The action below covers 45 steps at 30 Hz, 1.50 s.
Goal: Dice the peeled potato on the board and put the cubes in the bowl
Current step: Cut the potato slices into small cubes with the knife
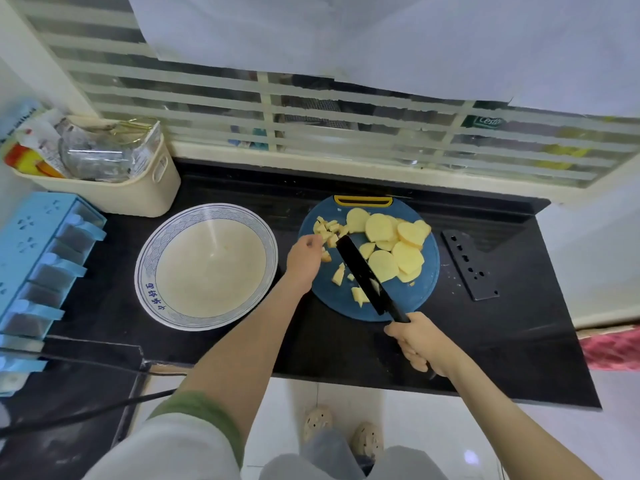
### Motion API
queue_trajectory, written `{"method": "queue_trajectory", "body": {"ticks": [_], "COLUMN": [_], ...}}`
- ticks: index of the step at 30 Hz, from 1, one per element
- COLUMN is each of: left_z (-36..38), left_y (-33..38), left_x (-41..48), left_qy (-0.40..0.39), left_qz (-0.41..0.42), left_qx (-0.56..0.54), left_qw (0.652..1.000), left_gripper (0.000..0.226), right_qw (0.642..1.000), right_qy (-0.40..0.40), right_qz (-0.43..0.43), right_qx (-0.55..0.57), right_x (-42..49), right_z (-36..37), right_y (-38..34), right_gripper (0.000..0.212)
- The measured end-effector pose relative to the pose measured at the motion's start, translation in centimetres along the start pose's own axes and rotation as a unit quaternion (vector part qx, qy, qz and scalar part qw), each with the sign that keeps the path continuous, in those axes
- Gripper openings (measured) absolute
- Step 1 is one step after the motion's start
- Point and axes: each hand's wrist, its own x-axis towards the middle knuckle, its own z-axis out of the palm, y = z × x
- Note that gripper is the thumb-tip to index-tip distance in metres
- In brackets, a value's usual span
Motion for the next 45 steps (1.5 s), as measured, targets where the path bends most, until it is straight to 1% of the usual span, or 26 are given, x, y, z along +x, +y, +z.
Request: {"method": "queue_trajectory", "body": {"ticks": [2,4,7,10,13,17,19,20,23,26,30,32,35,37,38,40,42,44,45], "left_z": [-0.1,0.2,0.8,1.1,1.4,1.7,1.5,1.5,1.9,2.9,4.4,4.9,5.3,5.4,5.5,5.8,6.2,6.8,7.0], "left_y": [0.3,0.3,0.5,0.5,0.7,1.0,0.9,0.8,0.4,-0.2,-1.4,-1.9,-2.2,-2.5,-2.6,-2.6,-2.8,-3.1,-3.3], "left_x": [0.6,0.9,1.2,1.6,1.9,2.6,2.8,2.7,1.7,-0.1,-1.6,-1.6,-1.1,-0.9,-0.9,-1.2,-1.7,-2.0,-2.0], "left_qy": [-0.035,-0.056,-0.063,-0.060,-0.042,0.037,0.048,0.041,-0.007,-0.052,-0.071,-0.077,-0.099,-0.094,-0.083,-0.043,-0.011,0.000,0.002], "left_qz": [-0.019,-0.037,-0.062,-0.073,-0.078,-0.127,-0.125,-0.113,-0.039,0.041,0.120,0.136,0.131,0.135,0.146,0.181,0.207,0.227,0.241], "left_qx": [-0.026,-0.042,-0.088,-0.109,-0.098,-0.090,-0.069,-0.043,0.079,0.220,0.329,0.357,0.362,0.381,0.404,0.474,0.522,0.548,0.562], "left_qw": [0.999,0.997,0.992,0.990,0.991,0.987,0.989,0.992,0.996,0.973,0.934,0.921,0.918,0.910,0.899,0.860,0.828,0.805,0.791], "left_gripper": [0.022,0.022,0.027,0.022,0.012,0.024,0.024,0.023,0.025,0.019,0.025,0.028,0.031,0.031,0.031,0.032,0.040,0.047,0.042], "right_qw": [1.000,1.000,0.999,0.998,0.998,0.997,0.998,0.999,1.000,0.999,0.999,0.999,0.999,0.999,0.999,0.999,0.998,0.998,0.998], "right_qy": [-0.003,-0.006,-0.008,-0.015,-0.026,-0.033,-0.020,-0.011,0.016,0.030,0.028,0.026,0.024,0.026,0.028,0.031,0.033,0.039,0.040], "right_qz": [-0.004,-0.012,-0.024,-0.028,-0.028,-0.027,-0.028,-0.026,-0.022,-0.024,-0.017,-0.016,-0.017,-0.019,-0.020,-0.018,-0.017,-0.019,-0.021], "right_qx": [-0.008,-0.015,-0.030,-0.049,-0.057,-0.060,-0.045,-0.035,-0.010,0.014,0.023,0.023,0.026,0.028,0.031,0.038,0.042,0.047,0.049], "right_x": [-0.2,-0.3,-0.3,0.0,0.3,0.5,0.7,0.8,1.2,1.7,2.3,2.5,2.7,2.8,2.8,2.8,2.7,2.6,2.6], "right_z": [-0.4,-0.8,-1.4,-2.1,-2.8,-3.5,-4.0,-4.2,-4.1,-3.6,-3.1,-2.9,-2.8,-2.8,-2.8,-2.9,-2.8,-2.9,-3.0], "right_y": [0.1,0.1,0.1,0.0,-0.1,-0.3,-0.4,-0.4,-0.4,-0.4,-0.3,-0.3,-0.2,-0.1,-0.1,0.1,0.1,0.2,0.2], "right_gripper": [0.040,0.044,0.050,0.052,0.051,0.058,0.050,0.046,0.041,0.041,0.035,0.032,0.032,0.031,0.031,0.030,0.032,0.034,0.034]}}
